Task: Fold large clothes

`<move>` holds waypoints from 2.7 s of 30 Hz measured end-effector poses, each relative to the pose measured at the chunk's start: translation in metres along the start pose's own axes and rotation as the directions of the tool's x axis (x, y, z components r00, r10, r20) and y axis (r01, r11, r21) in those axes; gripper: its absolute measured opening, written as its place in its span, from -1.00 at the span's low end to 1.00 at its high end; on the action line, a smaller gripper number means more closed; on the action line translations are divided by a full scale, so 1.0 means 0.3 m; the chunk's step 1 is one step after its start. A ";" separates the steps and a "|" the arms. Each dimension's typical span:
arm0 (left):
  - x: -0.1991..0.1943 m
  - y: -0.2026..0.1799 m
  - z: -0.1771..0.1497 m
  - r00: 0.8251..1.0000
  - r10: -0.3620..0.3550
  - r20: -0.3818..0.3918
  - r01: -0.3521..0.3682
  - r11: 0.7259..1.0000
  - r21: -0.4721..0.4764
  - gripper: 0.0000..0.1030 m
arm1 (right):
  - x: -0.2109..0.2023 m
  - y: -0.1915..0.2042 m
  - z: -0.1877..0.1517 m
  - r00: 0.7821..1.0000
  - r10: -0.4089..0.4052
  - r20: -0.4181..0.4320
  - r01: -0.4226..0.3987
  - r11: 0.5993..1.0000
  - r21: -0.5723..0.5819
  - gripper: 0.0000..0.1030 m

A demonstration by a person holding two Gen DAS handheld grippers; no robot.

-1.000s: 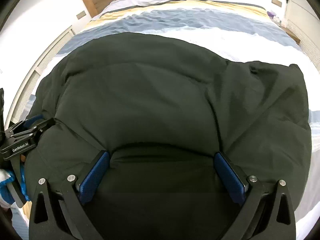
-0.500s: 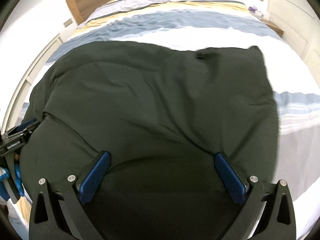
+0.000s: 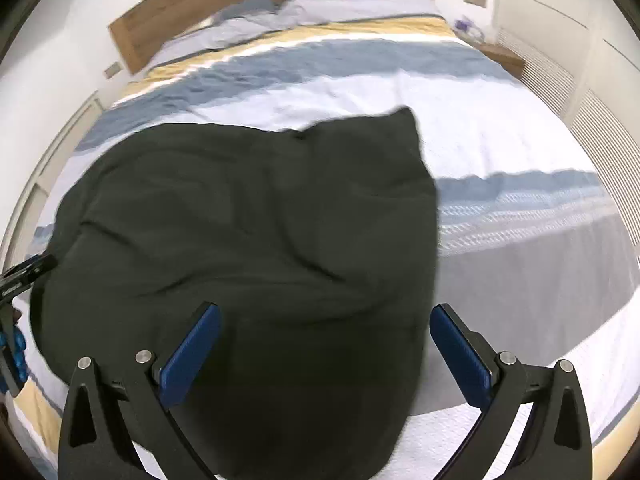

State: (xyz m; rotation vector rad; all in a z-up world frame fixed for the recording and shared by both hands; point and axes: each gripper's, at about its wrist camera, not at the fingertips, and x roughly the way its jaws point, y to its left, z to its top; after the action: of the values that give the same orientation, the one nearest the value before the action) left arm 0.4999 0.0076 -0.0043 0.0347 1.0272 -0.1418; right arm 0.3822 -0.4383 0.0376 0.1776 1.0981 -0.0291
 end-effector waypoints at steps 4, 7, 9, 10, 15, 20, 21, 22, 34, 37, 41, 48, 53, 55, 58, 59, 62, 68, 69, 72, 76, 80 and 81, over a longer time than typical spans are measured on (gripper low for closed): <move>-0.016 -0.034 -0.015 0.999 -0.038 0.015 0.038 0.999 0.013 0.60 | -0.003 0.133 0.005 0.998 0.061 0.013 -0.060 0.996 -0.073 0.99; -0.003 -0.046 -0.023 0.998 -0.054 0.018 0.054 0.998 0.011 0.60 | 0.013 0.245 -0.006 0.994 0.109 0.012 -0.107 0.985 -0.138 0.99; 0.010 -0.046 -0.035 0.998 -0.060 0.020 0.060 0.998 0.006 0.60 | 0.027 0.313 -0.016 0.992 0.129 0.008 -0.125 0.977 -0.175 0.99; 0.019 -0.043 -0.045 0.998 -0.065 0.020 0.065 0.998 0.003 0.60 | 0.040 0.346 -0.020 0.990 0.141 0.002 -0.138 0.971 -0.195 0.99; 0.077 -0.044 -0.083 0.998 -0.059 0.000 0.059 0.998 0.026 0.63 | 0.133 0.436 -0.054 0.985 0.162 -0.051 -0.170 0.954 -0.246 0.98; 0.136 -0.040 -0.105 0.999 -0.033 -0.026 0.033 0.999 0.002 0.89 | 0.202 0.433 -0.069 0.986 0.147 -0.080 -0.163 0.948 -0.273 0.99; 0.145 -0.039 -0.105 0.999 -0.029 -0.033 0.029 1.000 0.001 0.94 | 0.213 0.437 -0.071 0.987 0.138 -0.085 -0.157 0.946 -0.282 0.99; 0.157 -0.040 -0.104 0.999 -0.022 -0.043 0.022 1.000 -0.001 0.97 | 0.232 0.437 -0.062 0.988 0.128 -0.091 -0.149 0.945 -0.291 0.99; 0.149 -0.038 -0.134 0.998 0.011 -0.068 -0.010 1.000 0.020 1.00 | 0.215 0.365 -0.092 0.986 0.104 -0.131 -0.140 0.942 -0.306 0.99; 0.133 -0.032 -0.146 0.998 0.010 -0.065 -0.009 1.000 0.023 1.00 | 0.197 0.319 -0.110 0.986 0.098 -0.135 -0.136 0.943 -0.304 0.99; 0.120 -0.019 -0.153 0.998 0.017 -0.061 -0.015 1.000 0.026 1.00 | 0.177 0.260 -0.134 0.987 0.083 -0.136 -0.120 0.947 -0.297 0.99; 0.088 0.001 -0.169 0.998 0.032 -0.052 -0.030 0.999 0.036 1.00 | 0.134 0.180 -0.149 0.991 0.048 -0.122 -0.081 0.957 -0.278 0.99; 0.051 0.007 -0.184 0.998 0.036 -0.044 -0.034 0.999 0.039 1.00 | 0.111 0.168 -0.161 0.993 0.022 -0.114 -0.050 0.968 -0.247 0.99; 0.035 0.010 -0.193 0.999 0.038 -0.039 -0.037 0.999 0.036 1.00 | 0.102 0.152 -0.163 0.994 0.007 -0.112 -0.033 0.973 -0.228 0.99; 0.010 0.011 -0.206 0.999 0.040 -0.033 -0.039 0.999 0.026 1.00 | 0.072 0.123 -0.167 0.995 0.000 -0.098 -0.019 0.981 -0.193 0.99; 0.002 0.016 -0.212 0.999 0.045 -0.030 -0.044 0.999 0.024 1.00 | 0.059 0.119 -0.172 0.996 0.007 -0.090 -0.023 0.983 -0.184 0.99; 0.001 0.022 -0.231 0.998 0.061 -0.021 -0.060 0.998 0.029 1.00 | 0.047 0.112 -0.191 0.997 0.021 -0.078 -0.034 0.985 -0.168 0.99; 0.039 0.012 -0.248 0.997 0.068 -0.022 -0.066 0.997 0.049 1.00 | 0.121 0.017 -0.217 0.992 0.032 -0.119 -0.040 0.997 -0.068 0.99; 0.039 0.013 -0.249 0.998 0.065 -0.019 -0.064 0.997 0.047 1.00 | 0.125 0.006 -0.217 0.992 0.032 -0.121 -0.039 0.998 -0.057 0.99; 0.034 0.019 -0.258 0.998 0.058 -0.019 -0.057 0.997 0.045 1.00 | 0.117 -0.040 -0.221 0.992 0.024 -0.126 -0.029 0.999 -0.035 0.99; 0.033 0.030 -0.258 0.998 0.041 -0.041 -0.039 0.998 0.041 1.00 | 0.094 -0.060 -0.224 0.993 0.001 -0.119 -0.006 0.999 -0.043 0.99; 0.025 0.029 -0.268 0.998 0.042 -0.048 -0.040 0.998 0.052 1.00 | 0.076 -0.090 -0.236 0.993 -0.001 -0.115 -0.003 0.999 -0.032 0.99; 0.021 0.026 -0.271 0.998 0.046 -0.052 -0.043 0.997 0.057 1.00 | 0.070 -0.095 -0.240 0.994 -0.003 -0.113 0.000 1.000 -0.029 0.99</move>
State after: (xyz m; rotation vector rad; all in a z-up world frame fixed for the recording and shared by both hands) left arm 0.4350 0.0225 -0.0522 0.1122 1.0744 -0.1298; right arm 0.3250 -0.4537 -0.0164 0.1537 1.2105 -0.0048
